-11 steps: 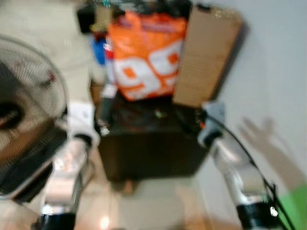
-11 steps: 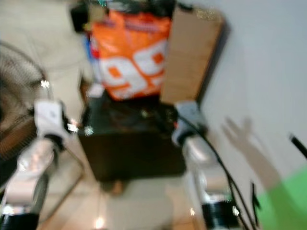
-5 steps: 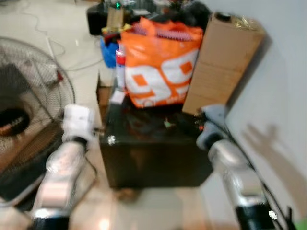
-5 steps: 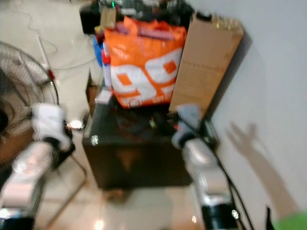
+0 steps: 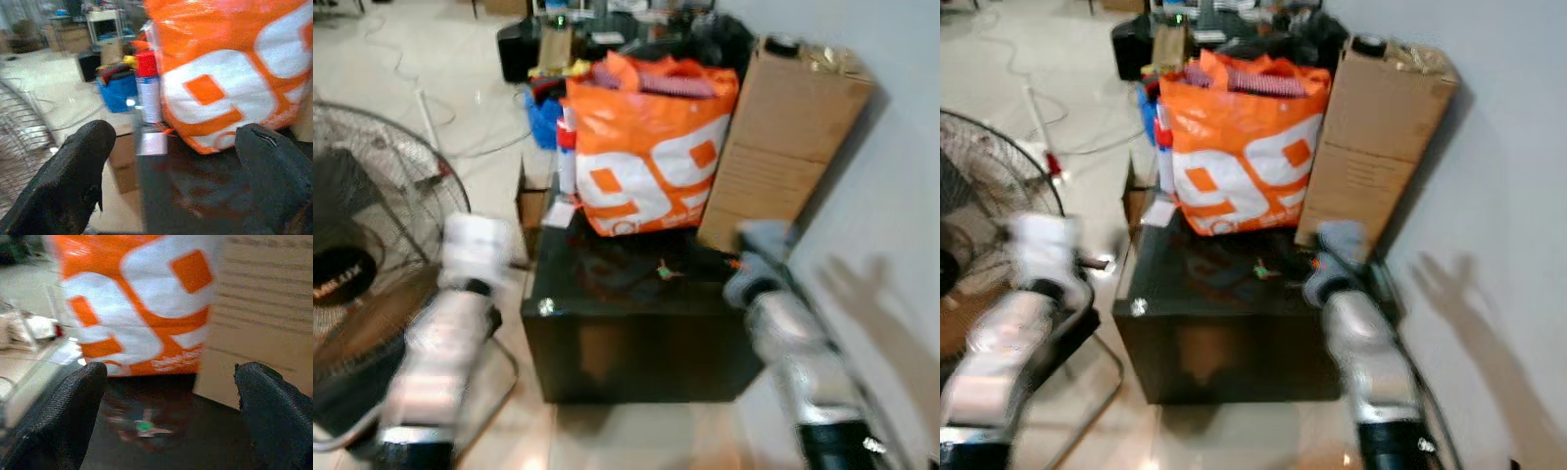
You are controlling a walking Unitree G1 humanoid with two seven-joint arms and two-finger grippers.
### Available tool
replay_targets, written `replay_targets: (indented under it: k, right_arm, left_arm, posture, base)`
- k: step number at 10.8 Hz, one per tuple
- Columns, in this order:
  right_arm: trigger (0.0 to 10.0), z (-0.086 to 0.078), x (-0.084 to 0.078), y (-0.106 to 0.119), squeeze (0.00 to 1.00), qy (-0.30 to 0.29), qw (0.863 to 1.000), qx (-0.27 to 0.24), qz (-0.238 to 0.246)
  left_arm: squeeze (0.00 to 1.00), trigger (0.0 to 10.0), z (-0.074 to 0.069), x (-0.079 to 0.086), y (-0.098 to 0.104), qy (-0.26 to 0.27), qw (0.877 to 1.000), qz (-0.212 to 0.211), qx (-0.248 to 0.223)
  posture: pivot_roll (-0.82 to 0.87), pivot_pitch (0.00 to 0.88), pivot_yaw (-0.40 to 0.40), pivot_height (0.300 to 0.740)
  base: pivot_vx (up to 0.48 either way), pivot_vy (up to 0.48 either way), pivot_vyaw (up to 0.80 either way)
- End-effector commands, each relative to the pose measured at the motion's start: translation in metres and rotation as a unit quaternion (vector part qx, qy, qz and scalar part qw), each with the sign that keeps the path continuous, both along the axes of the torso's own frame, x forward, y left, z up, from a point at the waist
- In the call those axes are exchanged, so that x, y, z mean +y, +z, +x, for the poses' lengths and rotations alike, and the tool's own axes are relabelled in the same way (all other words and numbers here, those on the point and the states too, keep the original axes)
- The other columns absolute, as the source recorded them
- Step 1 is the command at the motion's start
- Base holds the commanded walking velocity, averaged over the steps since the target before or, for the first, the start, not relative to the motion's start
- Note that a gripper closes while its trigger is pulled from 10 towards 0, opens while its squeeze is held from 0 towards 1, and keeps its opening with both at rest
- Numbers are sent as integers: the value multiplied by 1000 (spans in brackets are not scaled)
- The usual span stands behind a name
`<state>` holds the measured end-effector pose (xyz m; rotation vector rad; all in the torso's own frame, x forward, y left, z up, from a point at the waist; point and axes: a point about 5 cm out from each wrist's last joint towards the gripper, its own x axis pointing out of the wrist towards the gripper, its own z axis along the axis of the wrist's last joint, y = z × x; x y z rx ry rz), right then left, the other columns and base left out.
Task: Hang keys on a hook
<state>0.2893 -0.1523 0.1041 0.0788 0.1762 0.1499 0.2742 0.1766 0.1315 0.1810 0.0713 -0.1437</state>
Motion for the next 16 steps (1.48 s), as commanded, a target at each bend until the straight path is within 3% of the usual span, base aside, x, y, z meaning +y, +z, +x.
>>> replay_targets:
  k: [1, 5, 13, 16]
  right_arm:
    - [10000, 1, 6, 5, 1000, 6, 1000, -10, 1]
    - [10000, 3, 0, 6, 1000, 0, 1000, -9, -7]
    - [10000, 8, 3, 7, 1000, 0, 1000, -3, -5]
    - [10000, 10, 2, 5, 1000, -4, 1000, -1, -5]
  left_arm:
    - [553, 10000, 1, 8, 4, 11, 1000, 7, -4]
    - [549, 10000, 0, 4, 2, 11, 1000, 2, -2]
    - [541, 10000, 0, 7, 2, 18, 1000, 7, 1]
    - [455, 10000, 0, 10, -2, 27, 999, 25, 10]
  posture:
    - [26, 0, -44, 740]
    - [37, 0, -66, 740]
    - [43, 0, -71, 740]
    - [50, 0, -72, 740]
  base:
    - [341, 0, 0]
    - [376, 0, 0]
    - [371, 0, 0]
    - [86, 0, 0]
